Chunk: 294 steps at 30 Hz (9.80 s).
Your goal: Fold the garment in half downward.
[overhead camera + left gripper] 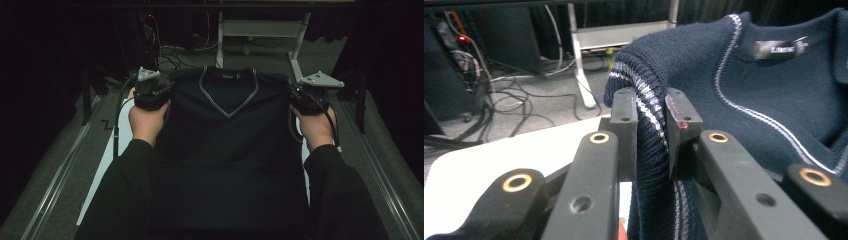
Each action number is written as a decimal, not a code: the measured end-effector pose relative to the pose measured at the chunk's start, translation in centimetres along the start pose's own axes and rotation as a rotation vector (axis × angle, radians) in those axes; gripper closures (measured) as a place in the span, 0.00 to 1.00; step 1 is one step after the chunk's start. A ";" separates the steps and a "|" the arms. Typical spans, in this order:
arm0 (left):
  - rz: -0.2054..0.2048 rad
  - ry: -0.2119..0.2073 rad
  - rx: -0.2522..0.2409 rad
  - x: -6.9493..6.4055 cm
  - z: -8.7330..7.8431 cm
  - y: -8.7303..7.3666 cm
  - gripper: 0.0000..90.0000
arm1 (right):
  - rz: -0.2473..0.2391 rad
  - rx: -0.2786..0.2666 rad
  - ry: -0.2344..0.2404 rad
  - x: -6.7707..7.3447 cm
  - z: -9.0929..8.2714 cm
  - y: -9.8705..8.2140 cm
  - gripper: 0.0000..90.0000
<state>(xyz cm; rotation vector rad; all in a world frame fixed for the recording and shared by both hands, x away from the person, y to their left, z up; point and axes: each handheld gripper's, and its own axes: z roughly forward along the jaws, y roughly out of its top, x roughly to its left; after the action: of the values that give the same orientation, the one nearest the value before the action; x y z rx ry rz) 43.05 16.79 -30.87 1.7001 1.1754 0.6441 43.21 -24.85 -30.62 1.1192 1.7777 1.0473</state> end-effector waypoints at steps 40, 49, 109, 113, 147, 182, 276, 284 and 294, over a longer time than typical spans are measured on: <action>0.125 -0.230 0.082 -5.5 -13.7 -20.1 0.81 | -0.041 -0.040 0.208 6.2 -15.1 -17.8 0.93; 0.119 -0.236 0.196 -5.1 -13.0 -21.7 0.80 | -0.058 0.044 0.220 6.7 -15.9 -19.4 0.92; -0.020 -0.118 0.417 2.9 -3.5 -19.9 0.59 | 0.134 0.399 0.181 1.8 -5.1 -19.2 0.72; -0.056 -0.154 0.404 3.0 -3.6 -20.2 0.72 | 0.125 0.390 0.198 2.0 -5.2 -19.2 0.82; 0.036 -0.064 0.188 2.0 -5.6 -17.3 0.83 | 0.021 0.177 0.096 1.7 -6.5 -16.1 0.90; -0.007 0.028 0.227 5.0 1.4 -14.9 0.83 | -0.003 0.183 -0.033 -0.1 2.6 -13.3 0.91; 0.105 -0.210 0.258 -2.3 -6.6 -19.3 0.78 | -0.035 0.116 0.276 5.2 -9.5 -17.9 0.88; 0.111 -0.212 0.310 -2.9 -7.7 -20.9 0.77 | -0.055 0.167 0.295 5.9 -10.9 -19.9 0.87; 0.112 -0.234 0.306 -3.2 -8.6 -21.4 0.78 | -0.051 0.168 0.302 5.9 -12.1 -20.8 0.87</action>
<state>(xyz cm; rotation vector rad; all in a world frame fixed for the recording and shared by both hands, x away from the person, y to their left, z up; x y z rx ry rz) 25.84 19.44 -46.30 2.0482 1.0563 0.3299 24.32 -27.84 -46.31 1.0509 2.1545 1.0982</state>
